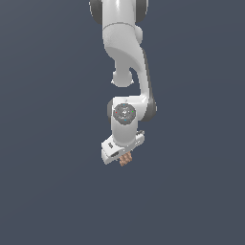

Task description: Pick up the object and move it to a goal position.

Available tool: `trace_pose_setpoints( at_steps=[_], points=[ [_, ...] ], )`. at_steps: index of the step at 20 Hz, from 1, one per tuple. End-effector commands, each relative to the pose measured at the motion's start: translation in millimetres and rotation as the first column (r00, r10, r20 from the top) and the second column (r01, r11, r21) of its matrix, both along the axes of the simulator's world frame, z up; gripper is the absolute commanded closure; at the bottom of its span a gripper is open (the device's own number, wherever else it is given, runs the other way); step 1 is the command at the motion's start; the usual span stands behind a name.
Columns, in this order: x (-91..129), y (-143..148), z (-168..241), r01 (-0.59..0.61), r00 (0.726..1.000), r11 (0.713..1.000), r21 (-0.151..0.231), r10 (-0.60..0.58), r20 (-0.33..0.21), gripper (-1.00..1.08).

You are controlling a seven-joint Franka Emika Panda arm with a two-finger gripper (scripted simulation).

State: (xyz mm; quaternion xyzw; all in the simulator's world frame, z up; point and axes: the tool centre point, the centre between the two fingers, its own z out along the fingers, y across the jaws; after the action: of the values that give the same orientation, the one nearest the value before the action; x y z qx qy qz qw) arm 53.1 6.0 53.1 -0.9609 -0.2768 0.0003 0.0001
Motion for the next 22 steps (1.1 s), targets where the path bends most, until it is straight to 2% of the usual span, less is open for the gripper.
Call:
trace_pose_setpoints(
  at_steps=[1,13,17,22],
  points=[
    [0.3,0.0,0.1,0.0,1.0,1.0,0.0,0.0,0.001,1.08],
    [-2.6,8.8,5.3,0.0,1.0,1.0,0.0,0.0,0.0,1.08],
    [-9.0,30.2,18.0,0.0,1.0,1.0,0.0,0.0,0.0,1.08],
    [-22.0,75.1,44.5,0.0,1.0,1.0,-0.001,0.0,0.001,1.08]
  ],
)
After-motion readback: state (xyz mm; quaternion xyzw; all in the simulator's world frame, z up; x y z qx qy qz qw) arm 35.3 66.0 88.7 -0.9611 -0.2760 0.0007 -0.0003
